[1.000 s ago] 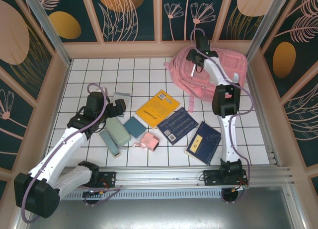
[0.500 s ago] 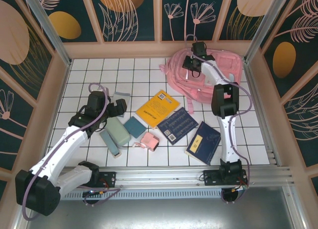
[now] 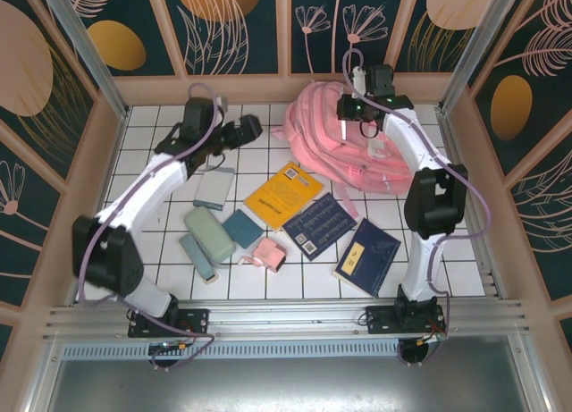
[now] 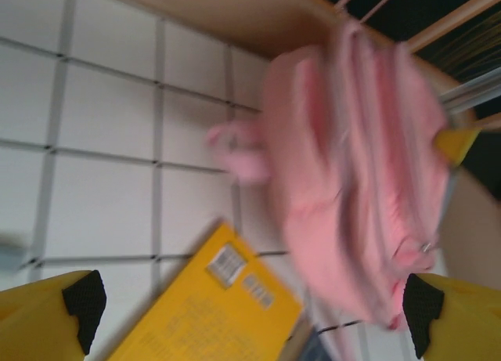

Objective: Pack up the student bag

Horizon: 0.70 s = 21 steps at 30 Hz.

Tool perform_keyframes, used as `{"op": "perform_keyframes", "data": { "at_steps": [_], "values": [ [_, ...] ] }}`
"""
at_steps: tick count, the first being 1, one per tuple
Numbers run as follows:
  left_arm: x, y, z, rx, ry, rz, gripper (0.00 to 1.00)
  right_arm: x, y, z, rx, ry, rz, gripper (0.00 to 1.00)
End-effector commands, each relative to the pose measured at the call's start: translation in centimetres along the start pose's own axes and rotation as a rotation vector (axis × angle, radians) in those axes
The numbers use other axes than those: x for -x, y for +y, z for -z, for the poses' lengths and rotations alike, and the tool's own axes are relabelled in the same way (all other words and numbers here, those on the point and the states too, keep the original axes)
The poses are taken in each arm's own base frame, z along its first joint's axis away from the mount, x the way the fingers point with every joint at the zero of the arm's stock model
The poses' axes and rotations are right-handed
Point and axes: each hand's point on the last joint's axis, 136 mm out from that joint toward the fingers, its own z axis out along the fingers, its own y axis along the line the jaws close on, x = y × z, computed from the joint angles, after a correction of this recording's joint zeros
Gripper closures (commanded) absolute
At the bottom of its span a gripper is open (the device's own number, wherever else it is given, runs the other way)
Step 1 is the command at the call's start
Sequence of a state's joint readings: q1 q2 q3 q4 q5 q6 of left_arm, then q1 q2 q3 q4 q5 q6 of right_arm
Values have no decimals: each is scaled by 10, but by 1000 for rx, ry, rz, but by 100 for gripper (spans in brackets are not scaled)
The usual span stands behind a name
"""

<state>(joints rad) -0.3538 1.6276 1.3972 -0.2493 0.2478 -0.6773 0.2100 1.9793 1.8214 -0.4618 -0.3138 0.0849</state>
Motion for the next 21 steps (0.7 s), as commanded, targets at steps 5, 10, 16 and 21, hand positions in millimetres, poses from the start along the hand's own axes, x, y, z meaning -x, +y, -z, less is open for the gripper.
{"op": "perform_keyframes", "data": {
  "at_steps": [5,10,16,21],
  "values": [
    [4,-39,-86,-252,180,106,1,18,54,62,262,-152,194,100],
    [-14,-29,-126,-293,275,145,3,4,69,76,351,-153,226,100],
    [-32,-35,-151,-364,348,187,6,-1,77,86,402,-154,246,100],
    [-46,-42,-160,-422,392,215,38,-5,74,82,398,-141,225,100]
  ]
}}
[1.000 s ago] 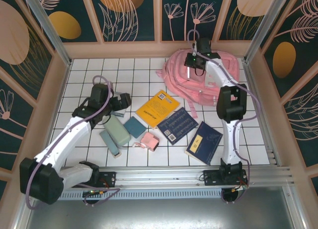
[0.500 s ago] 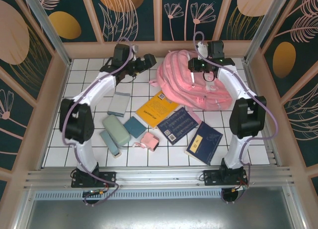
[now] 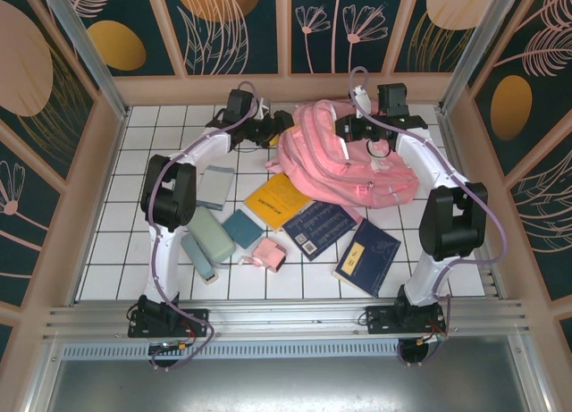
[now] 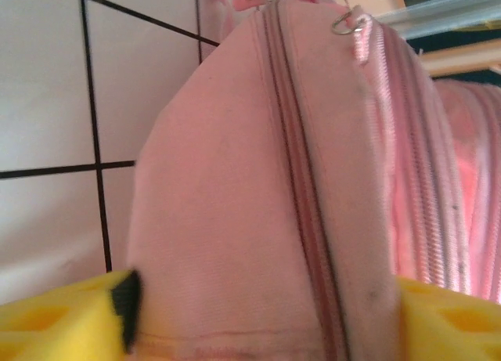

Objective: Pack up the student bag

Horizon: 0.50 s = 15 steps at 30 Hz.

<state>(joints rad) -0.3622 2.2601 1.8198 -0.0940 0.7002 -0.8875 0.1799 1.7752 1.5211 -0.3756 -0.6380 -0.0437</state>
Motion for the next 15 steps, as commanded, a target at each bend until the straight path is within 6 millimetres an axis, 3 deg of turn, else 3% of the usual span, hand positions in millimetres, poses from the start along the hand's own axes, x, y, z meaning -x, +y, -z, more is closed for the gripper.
{"op": "perform_keyframes", "data": {
  "at_steps": [1,3,4,5,7,9,11,12,15],
  "values": [
    [-9,-33,-8,-147,52,-18,54,45,35,29,78,-158,133,100],
    [-10,-39,-6,-184,48,4,81,44,27,26,46,-155,94,100],
    [-10,-43,-4,-202,45,11,90,42,23,24,29,-151,68,100],
    [-9,-48,-1,-219,39,20,98,41,17,22,-3,-148,34,94],
    [-8,-57,4,-250,19,38,100,38,-1,23,-130,-151,-38,70],
    [-4,-63,9,-268,-8,59,100,34,-32,33,-355,-171,-133,54],
    [0,-69,14,-277,-34,71,100,25,-55,59,-575,-198,-244,39],
    [1,-69,15,-276,-46,77,100,19,-58,71,-643,-207,-285,25],
    [6,-70,21,-271,-79,100,100,-2,-44,108,-739,-270,-371,25]
  ]
}}
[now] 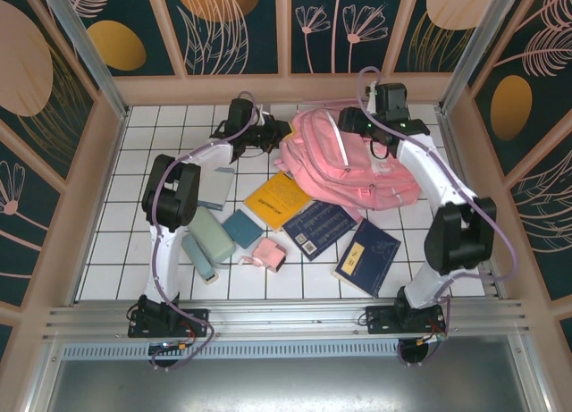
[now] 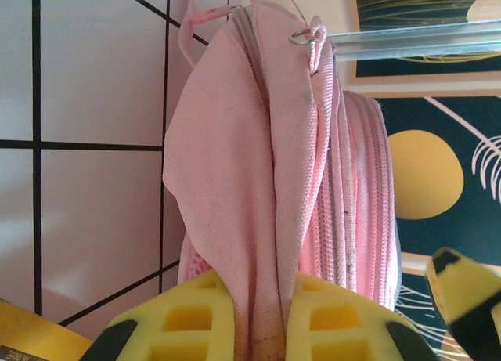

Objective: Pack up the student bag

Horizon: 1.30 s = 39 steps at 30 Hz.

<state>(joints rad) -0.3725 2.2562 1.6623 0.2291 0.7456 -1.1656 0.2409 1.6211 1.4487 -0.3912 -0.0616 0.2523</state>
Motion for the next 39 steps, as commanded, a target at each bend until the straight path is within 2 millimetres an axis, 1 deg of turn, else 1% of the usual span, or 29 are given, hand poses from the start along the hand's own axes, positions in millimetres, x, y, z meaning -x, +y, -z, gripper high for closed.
{"op": "perform_keyframes", "data": {
  "at_steps": [1,3,4,5,6,7,8,9,11,14,15,17,19,21,23,24,27,29,31,33,34,36,37,38,39],
  "values": [
    [5,-75,25,-142,-65,-53,100,-10,-30,63,-195,-120,-188,30],
    [11,-74,32,-150,-110,-25,100,-39,-30,84,-140,-114,-264,44],
    [15,-77,38,-160,-141,-12,100,-56,-30,91,-112,-97,-299,56],
    [19,-75,43,-160,-169,6,100,-76,-29,94,-78,-65,-324,67],
    [23,-75,49,-159,-200,16,100,-89,-26,99,-50,-46,-342,77],
    [26,-73,55,-156,-234,33,100,-107,-26,101,-37,-13,-364,88],
    [30,-73,61,-157,-270,45,100,-121,-26,100,-24,12,-378,97],
    [33,-74,66,-159,-298,51,100,-133,-22,100,1,40,-387,100],
    [40,-77,80,-154,-377,50,100,-155,-22,94,-1,82,-400,100],
    [46,-84,101,-168,-491,45,100,-179,-16,78,11,138,-404,100],
    [46,-84,106,-181,-516,57,100,-185,-12,73,20,157,-406,100],
    [48,-86,117,-198,-562,72,100,-197,3,66,45,187,-389,100],
    [48,-87,120,-192,-581,73,100,-210,17,59,71,218,-368,100],
    [44,-88,119,-193,-585,73,100,-221,20,47,81,254,-365,100],
    [33,-92,110,-198,-559,68,100,-222,16,34,50,263,-356,100],
    [25,-94,104,-203,-540,63,100,-218,13,27,32,257,-349,100],
    [-6,-101,83,-219,-464,41,100,-197,-3,3,1,232,-392,100],
    [-26,-100,70,-212,-415,23,100,-180,-16,-10,2,209,-427,92],
    [-45,-95,56,-200,-370,10,100,-160,-36,-17,-40,165,-449,82],
    [-62,-92,45,-194,-334,-5,100,-144,-58,-18,-94,127,-479,76],
    [-71,-91,37,-190,-310,-14,100,-135,-69,-15,-119,101,-498,74],
    [-89,-92,23,-188,-261,-47,93,-123,-91,-7,-166,59,-543,67],
    [-100,-94,14,-192,-230,-66,90,-119,-103,-2,-189,41,-568,62],
    [-108,-94,5,-190,-204,-79,88,-117,-112,2,-203,31,-587,51],
    [-118,-95,-5,-193,-174,-91,84,-117,-119,8,-218,27,-605,45]
  ]
}}
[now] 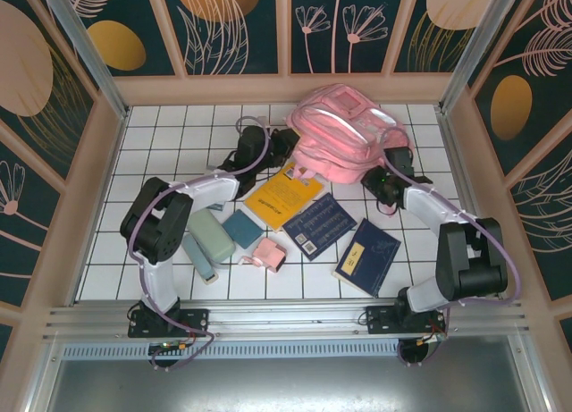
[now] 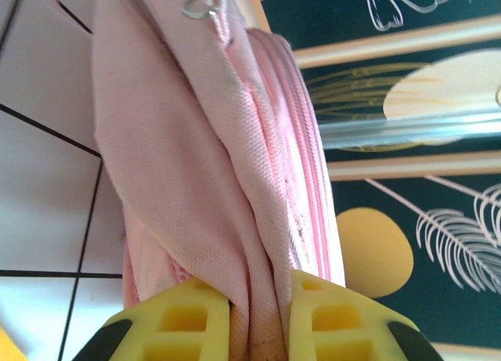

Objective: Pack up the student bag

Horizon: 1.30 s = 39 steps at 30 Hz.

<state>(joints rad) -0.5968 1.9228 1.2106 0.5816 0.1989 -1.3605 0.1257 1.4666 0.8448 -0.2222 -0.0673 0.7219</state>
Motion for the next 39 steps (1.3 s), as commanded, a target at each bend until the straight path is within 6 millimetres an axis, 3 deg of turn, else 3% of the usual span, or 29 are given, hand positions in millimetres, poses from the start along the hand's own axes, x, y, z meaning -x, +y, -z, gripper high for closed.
{"op": "perform_keyframes", "data": {
  "at_steps": [1,4,5,7,9,10,13,15,16,18,21,22,28,37,39],
  "values": [
    [-73,-38,-14,-144,226,-87,79,50,3,31,25,-160,-69,41],
    [-99,-36,-27,-150,288,-98,68,51,-22,57,-108,-226,-95,22],
    [-104,-34,-31,-151,299,-99,68,50,-32,66,-151,-247,-111,21],
    [-113,-30,-37,-145,319,-100,68,43,-48,88,-202,-278,-142,23],
    [-120,-26,-42,-146,328,-94,68,31,-50,100,-158,-269,-166,35],
    [-123,-25,-44,-147,333,-92,68,24,-44,108,-99,-254,-187,45],
    [-133,-23,-54,-149,353,-91,70,7,-20,126,91,-193,-294,58],
    [-141,-23,-60,-159,374,-85,72,-6,-2,132,231,-122,-384,56],
    [-145,-24,-62,-164,381,-80,73,-14,8,133,304,-73,-437,47],
    [-151,-25,-65,-176,389,-73,73,-27,18,129,390,10,-524,23],
    [-158,-27,-68,-185,399,-71,74,-39,21,121,422,68,-627,3],
    [-160,-30,-69,-191,401,-74,74,-40,20,119,423,67,-647,1],
    [-170,-39,-70,-216,419,-80,76,-29,10,100,430,0,-702,5],
    [-181,-46,-53,-254,420,-69,79,14,22,66,423,-122,-680,11],
    [-185,-49,-50,-266,426,-76,81,20,25,59,410,-133,-668,17]
  ]
}}
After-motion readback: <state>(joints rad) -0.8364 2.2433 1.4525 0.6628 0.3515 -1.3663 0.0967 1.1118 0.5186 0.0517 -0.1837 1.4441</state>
